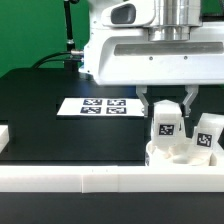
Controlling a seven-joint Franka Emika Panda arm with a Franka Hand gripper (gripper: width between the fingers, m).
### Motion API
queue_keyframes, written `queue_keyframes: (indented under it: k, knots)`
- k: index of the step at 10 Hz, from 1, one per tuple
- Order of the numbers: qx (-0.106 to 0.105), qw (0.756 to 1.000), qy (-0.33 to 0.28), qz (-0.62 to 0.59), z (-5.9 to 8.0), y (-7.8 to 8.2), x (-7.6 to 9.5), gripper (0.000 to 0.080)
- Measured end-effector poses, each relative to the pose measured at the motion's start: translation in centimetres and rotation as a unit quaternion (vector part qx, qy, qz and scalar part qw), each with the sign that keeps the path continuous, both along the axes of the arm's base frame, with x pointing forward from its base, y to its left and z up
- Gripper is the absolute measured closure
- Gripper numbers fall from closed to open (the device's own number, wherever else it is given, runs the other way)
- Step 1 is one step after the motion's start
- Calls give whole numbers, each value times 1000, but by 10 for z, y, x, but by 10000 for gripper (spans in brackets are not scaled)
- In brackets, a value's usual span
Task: Assemble stool
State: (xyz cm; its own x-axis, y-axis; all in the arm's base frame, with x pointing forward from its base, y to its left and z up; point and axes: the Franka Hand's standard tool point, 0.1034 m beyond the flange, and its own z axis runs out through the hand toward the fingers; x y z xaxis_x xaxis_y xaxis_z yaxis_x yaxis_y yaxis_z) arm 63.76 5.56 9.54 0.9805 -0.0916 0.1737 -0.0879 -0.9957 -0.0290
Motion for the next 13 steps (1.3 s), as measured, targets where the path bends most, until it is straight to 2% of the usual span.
queue_keyframes:
  k: [4,6,9,10,11,12,13]
  knots:
    - [-4,1000,-21,0,-17,11,-3,462]
    - [-6,999,-46,3,-17,12,1,462]
    - [-6,999,-45,3,-17,12,1,462]
    - [-6,999,-45,3,-16,12,1,282]
    - [-3,999,-38,1,-9,11,2,192]
    - [-1,999,-34,1,0,8,2,192]
    - [-1,1000,-31,5,8,5,3,158]
